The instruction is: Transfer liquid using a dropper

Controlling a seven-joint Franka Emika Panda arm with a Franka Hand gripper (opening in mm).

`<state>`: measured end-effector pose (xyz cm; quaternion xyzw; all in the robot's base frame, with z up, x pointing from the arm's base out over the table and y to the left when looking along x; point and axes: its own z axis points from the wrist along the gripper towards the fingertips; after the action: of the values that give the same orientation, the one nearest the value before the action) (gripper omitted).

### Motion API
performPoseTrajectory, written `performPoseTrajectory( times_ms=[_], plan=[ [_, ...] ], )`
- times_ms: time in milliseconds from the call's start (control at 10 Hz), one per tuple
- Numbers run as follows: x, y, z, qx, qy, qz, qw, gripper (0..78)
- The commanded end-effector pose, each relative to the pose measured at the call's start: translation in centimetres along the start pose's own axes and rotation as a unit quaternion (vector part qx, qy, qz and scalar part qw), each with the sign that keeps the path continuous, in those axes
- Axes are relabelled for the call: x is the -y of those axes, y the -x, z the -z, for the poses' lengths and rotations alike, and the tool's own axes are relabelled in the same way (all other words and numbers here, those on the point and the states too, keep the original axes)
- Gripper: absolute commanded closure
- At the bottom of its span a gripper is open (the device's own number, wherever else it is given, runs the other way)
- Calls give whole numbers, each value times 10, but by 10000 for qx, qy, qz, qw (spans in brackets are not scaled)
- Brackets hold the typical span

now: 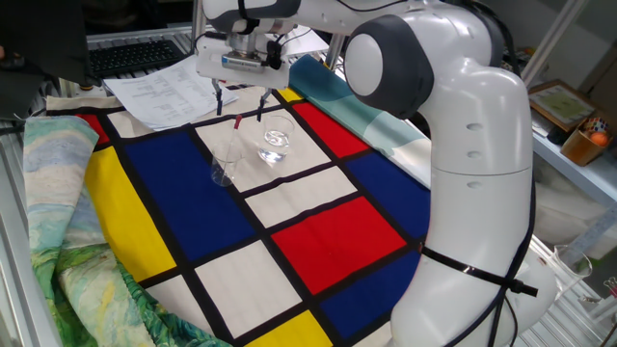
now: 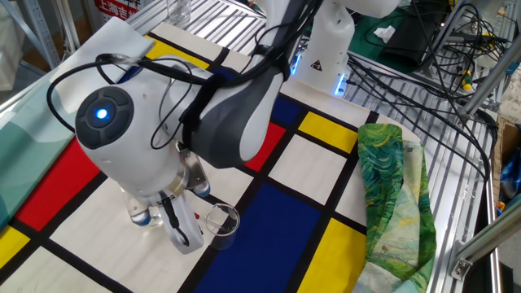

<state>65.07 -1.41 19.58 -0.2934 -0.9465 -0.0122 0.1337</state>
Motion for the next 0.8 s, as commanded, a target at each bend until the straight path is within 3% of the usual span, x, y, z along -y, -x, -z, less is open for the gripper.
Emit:
performPoseTrajectory(
  times_ms=[100,800],
  plan=[
    [2,1,-6,-43,93,27,9999,1],
    [7,-1,-14,-469,501,-101,9976,1]
  ],
)
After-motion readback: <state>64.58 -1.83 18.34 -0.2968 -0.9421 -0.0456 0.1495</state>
